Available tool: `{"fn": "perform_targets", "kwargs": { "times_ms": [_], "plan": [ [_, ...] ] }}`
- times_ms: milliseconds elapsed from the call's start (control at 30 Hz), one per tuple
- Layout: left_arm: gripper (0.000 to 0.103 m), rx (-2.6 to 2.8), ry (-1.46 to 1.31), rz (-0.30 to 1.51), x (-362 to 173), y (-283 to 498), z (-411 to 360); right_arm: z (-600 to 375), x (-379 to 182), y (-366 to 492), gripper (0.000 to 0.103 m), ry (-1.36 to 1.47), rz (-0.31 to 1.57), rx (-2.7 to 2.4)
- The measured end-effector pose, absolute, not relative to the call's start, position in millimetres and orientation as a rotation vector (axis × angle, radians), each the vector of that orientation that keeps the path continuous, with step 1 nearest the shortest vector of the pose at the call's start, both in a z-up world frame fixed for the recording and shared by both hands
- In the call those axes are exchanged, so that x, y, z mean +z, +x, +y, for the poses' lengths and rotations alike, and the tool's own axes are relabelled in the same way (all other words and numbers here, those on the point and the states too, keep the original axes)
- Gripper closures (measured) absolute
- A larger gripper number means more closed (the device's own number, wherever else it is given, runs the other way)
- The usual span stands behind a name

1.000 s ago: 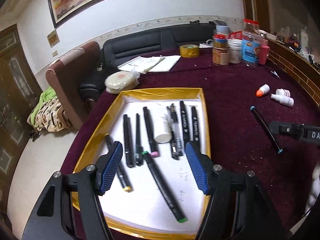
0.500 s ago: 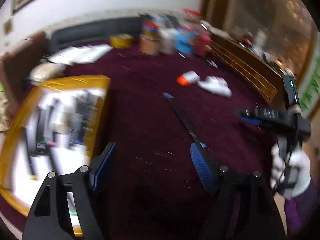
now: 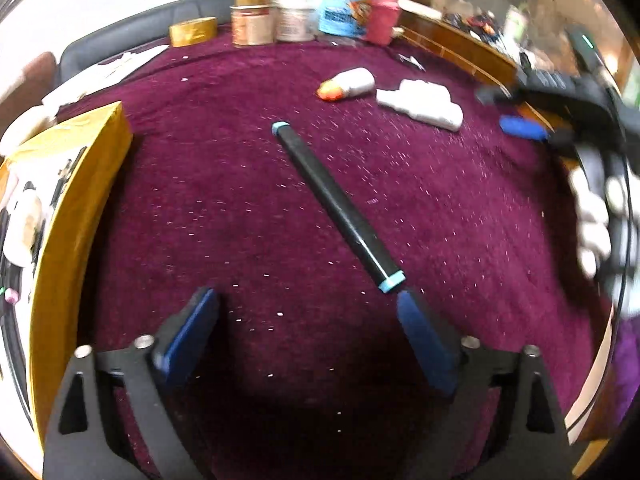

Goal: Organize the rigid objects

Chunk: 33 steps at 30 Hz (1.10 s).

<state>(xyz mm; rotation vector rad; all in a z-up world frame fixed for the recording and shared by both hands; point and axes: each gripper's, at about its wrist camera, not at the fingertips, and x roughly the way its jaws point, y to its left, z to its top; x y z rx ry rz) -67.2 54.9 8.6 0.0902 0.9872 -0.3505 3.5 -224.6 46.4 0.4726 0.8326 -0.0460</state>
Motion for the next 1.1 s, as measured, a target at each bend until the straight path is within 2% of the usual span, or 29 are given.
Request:
{"fn": "perform_targets", "kwargs": {
  "times_ms": [67,267,500,800,1100],
  "plan": [
    [0.000,-0.357,0.135,1.004,4.9,-67.7,46.7,-227.9,44.0,20.4,0.054,0.500,0.845,-0.048],
    [0.000,-0.346,0.153,1.005,3.7,-69.9,46.2,-215.6,23.3,47.7,0.054,0.566,0.936,0.038],
    [0.000,-0.353,0.133,1.001,4.6,-70.5,47.4,-164.9,17.0,26.2,0.052,0.486,1.059,0.292],
    [0.000,-0.351,0.140,1.002,3.9,-70.6,48.2,-158.0,41.0,20.1,0.052,0.363,0.992,0.143],
    [0.000,-0.339,0.162,1.006,3.3,-70.4,44.6,-127.6,26.3,58.0,0.054,0.221,1.029,0.038]
  ]
}}
